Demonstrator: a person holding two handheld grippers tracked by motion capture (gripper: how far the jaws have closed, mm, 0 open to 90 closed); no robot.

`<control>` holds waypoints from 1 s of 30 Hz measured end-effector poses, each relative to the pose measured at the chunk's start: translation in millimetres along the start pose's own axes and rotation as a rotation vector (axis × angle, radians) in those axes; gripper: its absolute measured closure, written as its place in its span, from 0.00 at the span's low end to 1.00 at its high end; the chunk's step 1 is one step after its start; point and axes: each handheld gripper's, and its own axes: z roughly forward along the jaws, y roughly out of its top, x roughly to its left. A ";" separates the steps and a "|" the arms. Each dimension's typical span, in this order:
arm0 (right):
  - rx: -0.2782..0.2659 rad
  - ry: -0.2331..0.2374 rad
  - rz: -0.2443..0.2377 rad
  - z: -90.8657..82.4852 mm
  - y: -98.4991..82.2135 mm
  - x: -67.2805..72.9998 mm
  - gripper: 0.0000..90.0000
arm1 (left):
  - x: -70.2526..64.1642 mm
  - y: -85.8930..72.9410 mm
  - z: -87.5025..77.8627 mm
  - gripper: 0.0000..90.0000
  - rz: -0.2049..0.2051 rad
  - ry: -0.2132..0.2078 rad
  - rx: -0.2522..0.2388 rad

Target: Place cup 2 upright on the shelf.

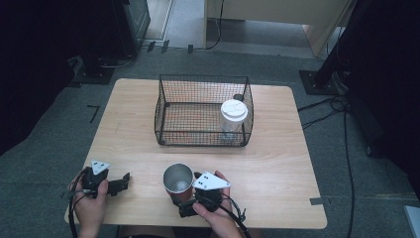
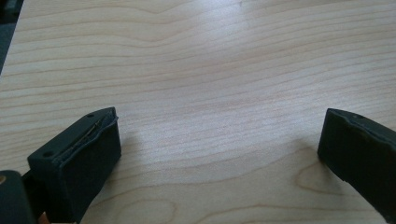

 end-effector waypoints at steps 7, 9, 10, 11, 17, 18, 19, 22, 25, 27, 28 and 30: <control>-0.009 0.012 -0.004 5.9 5.5 4.3 0.00 | 0.0 0.0 0.0 0.00 0.000 0.000 0.000; -0.006 0.005 -0.006 8.0 6.0 4.8 0.00 | 0.0 0.0 0.0 0.00 0.000 0.000 0.000; -0.005 0.005 -0.003 8.7 6.2 4.7 0.00 | 0.0 0.0 0.0 0.00 0.000 0.000 0.000; -0.008 0.007 -0.002 9.4 6.5 4.4 0.00 | 0.0 0.0 0.0 0.00 0.000 0.000 0.000; -0.006 -0.005 -0.007 13.6 9.2 4.5 0.00 | 0.0 0.0 0.0 0.00 0.000 0.000 0.000; -0.009 -0.006 -0.007 14.4 9.9 4.6 0.00 | 0.0 0.0 0.0 0.00 0.000 0.000 0.000; -0.008 -0.006 -0.008 15.0 10.9 4.6 0.00 | 0.0 0.0 0.0 0.00 0.000 0.000 0.000; -0.016 -0.006 -0.009 17.0 13.4 5.4 0.00 | 0.0 0.0 0.0 0.00 0.000 0.000 0.000; -0.016 -0.007 -0.013 18.7 15.4 5.5 0.00 | 0.0 0.0 0.0 0.00 0.000 0.000 0.000; -0.016 -0.011 -0.017 19.9 16.4 5.9 0.00 | 0.0 0.0 0.0 0.00 0.000 0.000 0.000; -0.016 -0.014 -0.020 20.6 16.9 6.0 0.00 | 0.0 0.0 0.0 0.00 0.000 0.000 0.000; -0.013 -0.016 -0.022 22.0 18.0 6.2 0.00 | 0.0 0.0 0.0 0.00 0.000 0.000 0.000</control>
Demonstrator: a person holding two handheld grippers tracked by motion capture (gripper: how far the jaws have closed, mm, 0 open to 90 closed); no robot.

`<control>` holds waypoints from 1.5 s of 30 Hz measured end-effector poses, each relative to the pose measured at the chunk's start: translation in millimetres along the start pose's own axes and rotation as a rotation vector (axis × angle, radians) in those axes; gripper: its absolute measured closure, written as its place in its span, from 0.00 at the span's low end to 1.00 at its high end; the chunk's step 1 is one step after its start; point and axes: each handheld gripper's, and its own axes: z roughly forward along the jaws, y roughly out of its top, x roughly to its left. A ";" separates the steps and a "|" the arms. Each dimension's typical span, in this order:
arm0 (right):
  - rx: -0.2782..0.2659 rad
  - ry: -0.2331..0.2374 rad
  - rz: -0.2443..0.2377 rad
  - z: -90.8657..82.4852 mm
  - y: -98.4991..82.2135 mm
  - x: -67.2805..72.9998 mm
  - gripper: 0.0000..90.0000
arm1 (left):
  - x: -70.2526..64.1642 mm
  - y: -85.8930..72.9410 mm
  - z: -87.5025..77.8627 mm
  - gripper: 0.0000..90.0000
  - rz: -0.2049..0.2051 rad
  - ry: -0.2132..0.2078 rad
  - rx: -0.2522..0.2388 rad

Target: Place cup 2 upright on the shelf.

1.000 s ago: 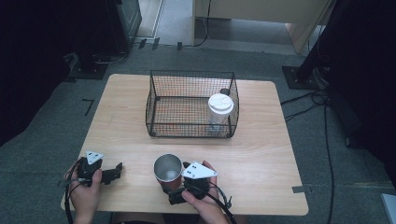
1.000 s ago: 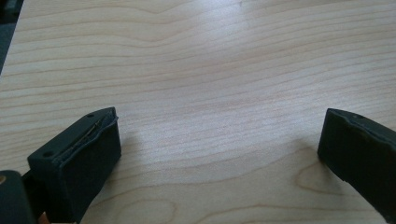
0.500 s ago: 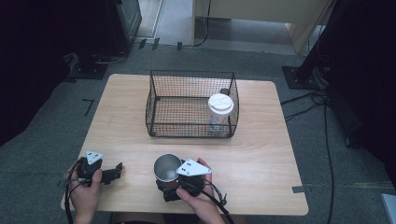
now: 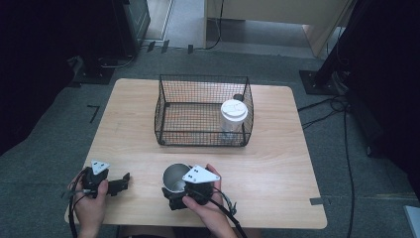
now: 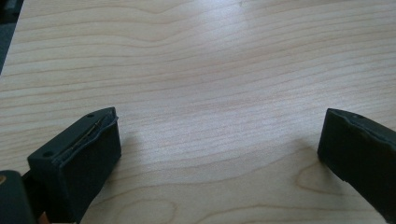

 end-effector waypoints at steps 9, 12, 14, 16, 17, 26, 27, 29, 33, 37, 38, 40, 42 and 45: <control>0.003 -0.018 -0.015 3.8 3.4 1.7 0.03 | 0.0 0.0 0.0 0.00 0.000 0.000 0.000; 0.005 -0.024 -0.020 3.6 4.0 2.1 0.04 | 0.0 0.0 0.0 0.00 0.000 0.000 0.000; 0.001 -0.028 -0.019 3.5 4.2 1.8 0.04 | 0.0 0.0 0.0 0.00 0.000 0.000 0.000; -0.005 -0.030 -0.016 3.3 4.4 1.0 0.05 | 0.0 0.0 0.0 0.00 0.000 0.000 0.000; -0.008 -0.032 -0.012 3.0 4.7 0.4 0.05 | 0.0 0.0 0.0 0.00 0.000 0.000 0.000; -0.008 -0.066 0.009 2.6 10.2 -5.2 0.06 | 0.1 0.1 0.0 0.00 0.001 0.000 0.001; -0.004 -0.069 0.006 2.7 10.8 -5.3 0.07 | 0.1 0.0 -0.1 0.00 0.001 0.000 0.001; -0.002 -0.072 0.005 2.7 11.9 -5.1 0.07 | 0.1 0.1 0.0 0.00 0.001 0.000 0.001; -0.010 -0.075 0.009 2.2 13.9 -5.6 0.07 | 0.1 0.0 -0.1 0.00 0.001 0.000 0.001; -0.019 -0.079 0.013 1.3 16.5 -6.8 0.07 | 0.1 0.0 -0.1 0.00 0.001 0.000 0.001; -0.022 -0.079 0.017 1.1 17.1 -6.8 0.07 | 0.1 0.0 -0.1 0.00 0.001 0.000 0.001; -0.024 -0.081 0.013 0.7 18.2 -7.4 0.07 | 0.1 0.1 -0.1 0.00 0.001 0.000 0.001; -0.025 -0.085 0.009 0.3 18.9 -7.3 0.07 | 0.1 0.0 0.0 0.00 0.001 0.000 0.001; -0.031 -0.084 0.015 -0.3 20.3 -8.8 0.07 | 0.1 0.0 0.0 0.00 0.000 0.000 0.000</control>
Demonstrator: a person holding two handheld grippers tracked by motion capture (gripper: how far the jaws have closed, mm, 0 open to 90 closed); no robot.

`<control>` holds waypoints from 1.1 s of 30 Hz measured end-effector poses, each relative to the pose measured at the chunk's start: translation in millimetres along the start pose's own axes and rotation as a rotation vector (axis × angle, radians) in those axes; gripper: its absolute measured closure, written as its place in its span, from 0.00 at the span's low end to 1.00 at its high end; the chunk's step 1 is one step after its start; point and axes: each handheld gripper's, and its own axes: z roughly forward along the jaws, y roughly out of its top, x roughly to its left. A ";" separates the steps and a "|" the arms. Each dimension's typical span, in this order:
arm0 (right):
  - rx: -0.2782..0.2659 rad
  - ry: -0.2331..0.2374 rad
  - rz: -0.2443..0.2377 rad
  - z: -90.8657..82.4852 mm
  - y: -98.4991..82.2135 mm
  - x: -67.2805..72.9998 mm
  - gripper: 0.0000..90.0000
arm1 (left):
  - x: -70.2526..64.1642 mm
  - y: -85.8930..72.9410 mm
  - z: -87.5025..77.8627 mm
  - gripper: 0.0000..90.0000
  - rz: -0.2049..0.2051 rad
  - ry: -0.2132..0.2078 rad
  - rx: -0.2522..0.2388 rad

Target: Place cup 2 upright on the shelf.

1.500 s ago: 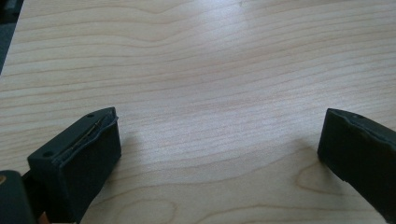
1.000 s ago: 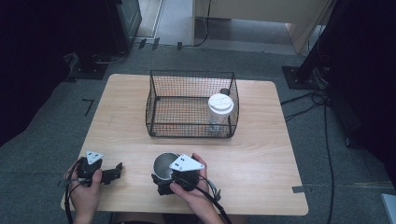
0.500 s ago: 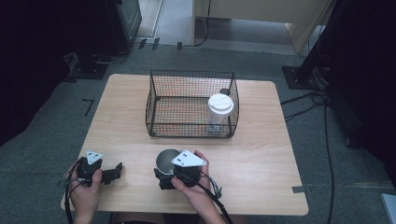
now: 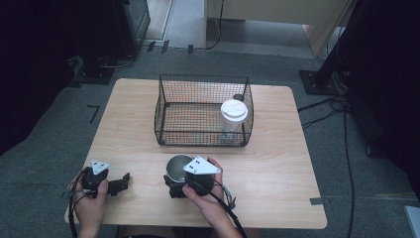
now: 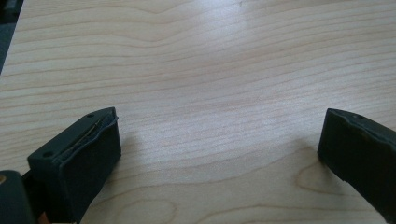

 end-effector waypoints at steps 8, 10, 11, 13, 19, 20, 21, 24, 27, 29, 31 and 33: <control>-0.021 -0.002 0.012 -2.4 8.4 -1.7 0.07 | 0.0 0.0 0.0 0.00 -0.001 0.000 0.000; -0.024 -0.011 0.001 -2.9 10.9 -1.3 0.07 | -0.1 0.0 0.2 0.00 -0.002 0.000 -0.002; -0.026 -0.013 0.000 -2.8 12.1 -1.1 0.07 | -0.2 0.0 0.2 0.00 -0.002 0.000 -0.002; -0.027 -0.017 -0.002 -3.2 14.3 -1.5 0.07 | -0.2 0.0 0.2 0.00 -0.002 0.000 -0.002; -0.035 -0.026 -0.005 -3.7 20.7 -2.2 0.07 | -0.2 0.0 0.1 0.00 -0.001 0.001 -0.001; -0.037 -0.028 -0.004 -3.4 21.7 -2.6 0.07 | -0.2 0.0 0.1 0.00 -0.001 0.000 -0.001; -0.037 -0.030 -0.001 -3.0 22.8 -3.0 0.07 | -0.2 0.1 0.1 0.00 -0.001 0.000 0.000; -0.039 -0.031 0.000 -1.7 26.6 -3.8 0.07 | -0.2 0.0 0.1 0.00 -0.001 0.000 0.000; -0.044 -0.033 0.001 -0.8 31.2 -4.1 0.07 | -0.3 0.0 0.2 0.00 -0.003 0.000 -0.002; -0.049 -0.032 0.001 -1.1 34.8 -3.8 0.08 | -0.2 0.0 0.1 0.00 -0.002 0.001 -0.001; -0.055 -0.030 -0.003 -1.6 38.4 -4.2 0.08 | -0.3 0.1 0.1 0.00 -0.002 0.001 -0.001; -0.059 -0.030 -0.003 -2.1 42.1 -4.5 0.08 | -0.2 0.1 0.1 0.00 0.000 0.001 -0.001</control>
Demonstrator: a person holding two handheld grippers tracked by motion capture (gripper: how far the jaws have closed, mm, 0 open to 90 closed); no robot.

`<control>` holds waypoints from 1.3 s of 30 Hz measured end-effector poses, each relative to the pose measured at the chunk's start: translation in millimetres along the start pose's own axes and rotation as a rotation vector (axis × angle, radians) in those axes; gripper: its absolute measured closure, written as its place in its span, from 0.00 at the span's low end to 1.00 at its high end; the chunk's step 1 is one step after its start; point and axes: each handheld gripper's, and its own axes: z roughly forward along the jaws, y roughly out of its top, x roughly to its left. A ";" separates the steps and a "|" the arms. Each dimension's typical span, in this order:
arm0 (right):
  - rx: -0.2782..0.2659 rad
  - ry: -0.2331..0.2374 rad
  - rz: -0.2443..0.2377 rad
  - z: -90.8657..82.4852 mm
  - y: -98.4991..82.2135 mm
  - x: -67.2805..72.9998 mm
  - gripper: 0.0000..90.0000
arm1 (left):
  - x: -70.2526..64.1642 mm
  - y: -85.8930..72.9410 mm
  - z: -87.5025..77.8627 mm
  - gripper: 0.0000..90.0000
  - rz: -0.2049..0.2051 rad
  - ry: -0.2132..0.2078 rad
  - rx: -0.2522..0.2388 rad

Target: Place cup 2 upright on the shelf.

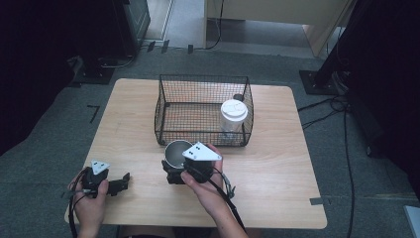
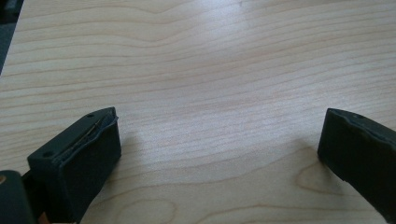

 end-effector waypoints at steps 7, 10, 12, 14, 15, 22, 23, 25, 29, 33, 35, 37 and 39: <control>-0.022 -0.004 -0.010 -2.0 13.8 -1.5 0.08 | -0.1 0.0 0.0 0.00 -0.001 -0.001 0.000; -0.033 -0.012 -0.011 -3.4 19.7 -2.4 0.08 | -0.1 0.0 0.0 0.00 -0.001 -0.001 0.000; -0.040 -0.014 -0.012 -4.5 23.6 -3.5 0.08 | -0.1 -0.1 0.0 0.00 -0.001 -0.001 0.000; -0.044 -0.017 -0.013 -4.9 27.2 -4.7 0.08 | -0.1 -0.1 0.0 0.00 -0.001 -0.001 0.000; -0.043 -0.018 -0.014 -4.7 29.0 -5.4 0.08 | 0.0 -0.1 0.0 0.00 -0.001 -0.001 0.000; -0.055 -0.031 -0.022 -4.2 41.7 -6.3 0.08 | -0.1 -0.1 0.0 0.00 -0.001 -0.001 0.000; -0.057 -0.031 -0.026 -4.5 43.6 -6.4 0.08 | 0.0 -0.1 -0.1 0.00 -0.001 -0.001 0.000; -0.063 -0.035 -0.027 -5.3 47.6 -7.0 0.08 | 0.0 -0.1 0.0 0.00 -0.001 -0.001 0.000; -0.077 -0.038 -0.020 -6.0 55.2 -9.8 0.08 | 0.0 0.0 -0.1 0.00 0.000 -0.001 0.000; -0.086 -0.044 -0.016 -5.9 61.3 -12.4 0.08 | 0.0 0.0 -0.1 0.00 0.000 0.000 0.000; -0.092 -0.047 -0.017 -5.6 63.8 -13.9 0.08 | 0.0 0.0 -0.1 0.00 0.000 -0.001 0.000; -0.095 -0.048 -0.014 -5.4 66.4 -15.7 0.08 | 0.1 0.0 -0.1 0.00 0.000 0.000 0.001; -0.100 -0.049 -0.008 -5.1 69.3 -17.7 0.08 | 0.1 0.0 -0.1 0.00 0.000 -0.001 0.000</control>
